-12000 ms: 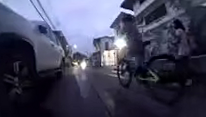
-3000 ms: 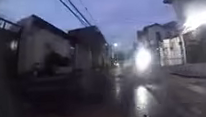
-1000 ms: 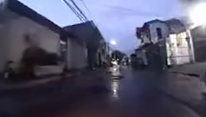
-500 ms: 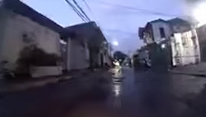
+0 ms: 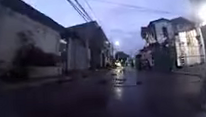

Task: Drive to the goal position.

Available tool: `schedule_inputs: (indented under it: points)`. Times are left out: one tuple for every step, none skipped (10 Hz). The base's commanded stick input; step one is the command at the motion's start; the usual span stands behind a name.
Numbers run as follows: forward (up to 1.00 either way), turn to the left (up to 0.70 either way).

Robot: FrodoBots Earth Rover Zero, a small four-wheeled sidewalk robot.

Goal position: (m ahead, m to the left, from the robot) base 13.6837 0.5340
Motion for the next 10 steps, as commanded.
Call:
schedule_inputs:
  points:
    - [0.7, 0.0]
    - [0.7, 0.0]
    - [0.7, 0.0]
    - [0.7, 0.0]
    - [0.7, 0.0]
    - [0.7, 0.0]
    - [0.7, 0.0]
    - [0.7, 0.0]
    - [0.7, 0.0]
    - [0.7, 0.0]
